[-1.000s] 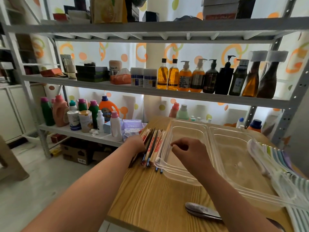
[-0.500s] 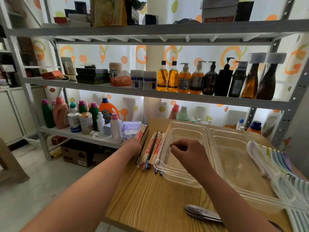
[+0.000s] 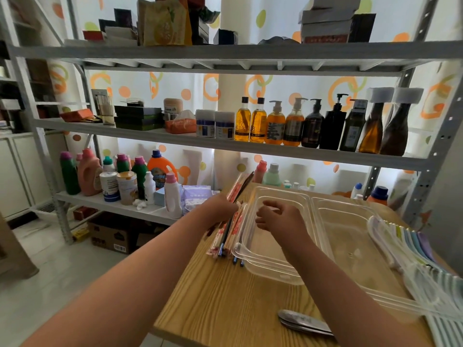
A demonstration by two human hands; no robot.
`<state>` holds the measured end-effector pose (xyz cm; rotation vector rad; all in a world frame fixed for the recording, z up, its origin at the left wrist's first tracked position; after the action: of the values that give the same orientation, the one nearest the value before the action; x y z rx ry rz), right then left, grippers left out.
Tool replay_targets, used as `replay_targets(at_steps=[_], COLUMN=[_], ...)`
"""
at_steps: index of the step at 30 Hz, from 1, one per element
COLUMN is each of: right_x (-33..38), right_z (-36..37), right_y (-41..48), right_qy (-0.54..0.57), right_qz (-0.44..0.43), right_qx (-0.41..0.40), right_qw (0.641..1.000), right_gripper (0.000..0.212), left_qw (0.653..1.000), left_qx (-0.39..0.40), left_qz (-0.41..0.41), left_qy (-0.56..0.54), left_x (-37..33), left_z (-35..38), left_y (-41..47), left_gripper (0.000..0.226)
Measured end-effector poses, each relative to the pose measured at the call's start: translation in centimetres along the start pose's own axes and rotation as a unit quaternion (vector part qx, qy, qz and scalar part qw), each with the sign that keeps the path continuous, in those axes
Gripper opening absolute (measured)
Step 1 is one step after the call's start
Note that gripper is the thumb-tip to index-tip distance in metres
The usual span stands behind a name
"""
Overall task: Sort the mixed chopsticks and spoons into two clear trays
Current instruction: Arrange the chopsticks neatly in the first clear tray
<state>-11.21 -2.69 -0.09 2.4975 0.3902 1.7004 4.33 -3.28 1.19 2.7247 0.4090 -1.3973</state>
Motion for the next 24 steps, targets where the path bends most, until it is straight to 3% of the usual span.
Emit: replay_targets(at_steps=[3, 6, 10, 15, 18, 24], right_x=[0.0, 0.6, 0.3, -0.6, -0.6, -0.5], right_z=[0.1, -0.2, -1.1, -1.7, -2.2, -2.2], right_y=[1.0, 1.6, 2.4, 3.5, 4.4, 6.1], right_qy=[0.116, 0.235, 0.221, 0.184, 0.179, 0.172], right_qz=[0.088, 0.148, 0.171, 0.191, 0.18, 0.134], right_qx=[0.006, 0.033, 0.004, -0.02, -0.023, -0.073], right_qw=[0.989, 0.96, 0.96, 0.964, 0.967, 0.973], right_gripper=[0.034, 0.029, 0.035, 0.027, 0.022, 0.029], left_qw=[0.999, 0.994, 0.983, 0.975, 0.977, 0.968], left_qx=[0.031, 0.092, 0.139, 0.181, 0.136, -0.06], left_qz=[0.027, 0.057, 0.113, 0.12, 0.14, 0.139], left_qy=[-0.007, -0.023, -0.033, -0.033, -0.09, -0.198], left_x=[-1.6, -3.1, -4.4, -4.2, -3.6, -0.6], left_z=[1.0, 2.6, 4.5, 4.6, 3.5, 1.1], left_y=[-0.2, -1.2, -2.5, -2.3, -1.6, 1.0], left_gripper=[0.031, 0.029, 0.012, 0.031, 0.032, 0.017])
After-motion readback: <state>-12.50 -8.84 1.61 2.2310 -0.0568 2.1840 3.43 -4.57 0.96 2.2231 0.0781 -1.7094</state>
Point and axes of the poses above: each hand's wrist, its own y-axis towards the middle knuckle, its own z-axis out of the palm, x = y × z, the point moved 2 cm from there along y, towards the middle knuckle, and after that the axes turned 10 degrees about -y, right-handed, at the moved point
